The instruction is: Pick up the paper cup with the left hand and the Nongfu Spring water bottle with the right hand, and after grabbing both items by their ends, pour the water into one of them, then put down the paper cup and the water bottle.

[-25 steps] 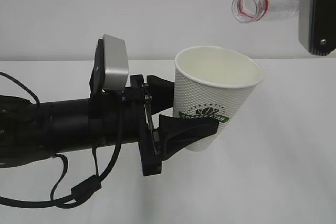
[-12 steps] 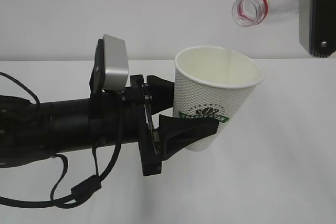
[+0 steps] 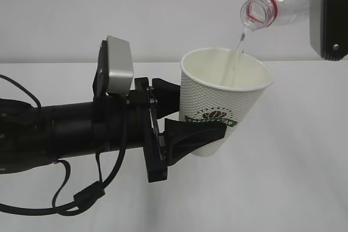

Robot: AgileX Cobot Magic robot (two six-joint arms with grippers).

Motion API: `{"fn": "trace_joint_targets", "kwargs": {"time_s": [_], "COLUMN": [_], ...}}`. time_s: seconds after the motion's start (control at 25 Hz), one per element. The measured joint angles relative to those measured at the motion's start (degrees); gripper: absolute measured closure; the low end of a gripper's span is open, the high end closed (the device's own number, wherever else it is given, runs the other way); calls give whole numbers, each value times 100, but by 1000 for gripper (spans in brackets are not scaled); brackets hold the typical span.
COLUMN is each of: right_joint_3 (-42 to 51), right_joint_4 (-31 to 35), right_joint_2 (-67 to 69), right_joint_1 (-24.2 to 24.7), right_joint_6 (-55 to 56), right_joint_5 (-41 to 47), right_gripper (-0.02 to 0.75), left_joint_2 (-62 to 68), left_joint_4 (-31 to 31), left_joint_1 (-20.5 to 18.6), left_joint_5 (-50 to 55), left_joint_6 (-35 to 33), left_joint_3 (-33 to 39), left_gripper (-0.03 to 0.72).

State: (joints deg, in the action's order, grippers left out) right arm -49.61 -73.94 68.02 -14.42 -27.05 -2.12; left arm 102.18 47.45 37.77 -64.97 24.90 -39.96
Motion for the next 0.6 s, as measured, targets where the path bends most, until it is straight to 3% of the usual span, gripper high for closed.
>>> {"fn": "trace_joint_targets", "kwargs": {"time_s": [0.6], "right_joint_3": [0], "right_joint_4": [-13], "right_joint_2": [0], "right_joint_1": [0], "right_joint_6": [0], "right_joint_5": [0], "right_gripper": [209], "left_joint_2": [0], "left_joint_4": [3], "left_joint_1": [0], "left_joint_5": [0], "left_joint_6": [0], "left_joint_3": [0], "left_gripper": [231]}}
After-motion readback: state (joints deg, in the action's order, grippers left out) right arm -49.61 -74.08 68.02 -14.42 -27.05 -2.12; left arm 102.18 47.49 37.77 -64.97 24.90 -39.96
